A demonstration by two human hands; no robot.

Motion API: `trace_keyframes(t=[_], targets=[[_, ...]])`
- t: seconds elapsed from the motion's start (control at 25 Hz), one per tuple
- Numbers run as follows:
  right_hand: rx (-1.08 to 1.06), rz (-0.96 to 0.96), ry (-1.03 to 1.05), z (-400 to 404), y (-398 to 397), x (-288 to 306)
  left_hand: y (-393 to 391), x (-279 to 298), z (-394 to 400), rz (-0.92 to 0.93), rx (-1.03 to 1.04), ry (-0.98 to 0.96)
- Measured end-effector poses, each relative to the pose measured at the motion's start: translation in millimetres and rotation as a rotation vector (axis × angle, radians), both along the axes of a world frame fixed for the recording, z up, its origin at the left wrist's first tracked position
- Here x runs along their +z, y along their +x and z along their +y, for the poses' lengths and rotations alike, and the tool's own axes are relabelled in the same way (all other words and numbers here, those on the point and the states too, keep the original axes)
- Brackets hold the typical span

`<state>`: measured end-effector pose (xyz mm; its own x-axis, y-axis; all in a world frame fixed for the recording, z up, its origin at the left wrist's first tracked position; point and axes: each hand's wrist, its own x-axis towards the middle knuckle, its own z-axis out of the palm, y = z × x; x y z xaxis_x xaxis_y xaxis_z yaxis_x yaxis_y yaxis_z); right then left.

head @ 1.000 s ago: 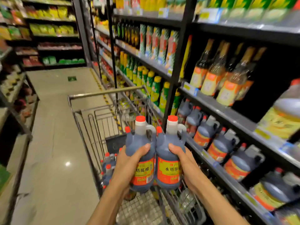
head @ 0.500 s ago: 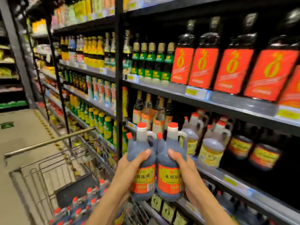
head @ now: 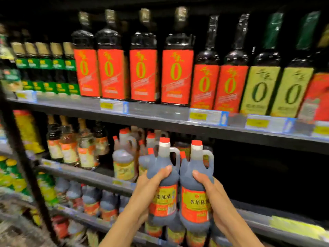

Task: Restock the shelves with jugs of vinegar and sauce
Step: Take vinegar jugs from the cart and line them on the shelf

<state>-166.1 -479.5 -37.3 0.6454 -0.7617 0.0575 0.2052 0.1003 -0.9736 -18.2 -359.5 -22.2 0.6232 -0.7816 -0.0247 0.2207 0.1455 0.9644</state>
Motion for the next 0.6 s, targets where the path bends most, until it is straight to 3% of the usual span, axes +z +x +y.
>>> trace_keyframes(t=[0.6], targets=[[-0.09, 0.242, 0.033, -69, -36, 23, 3, 16, -98, -0.021, -0.182, 0.181]])
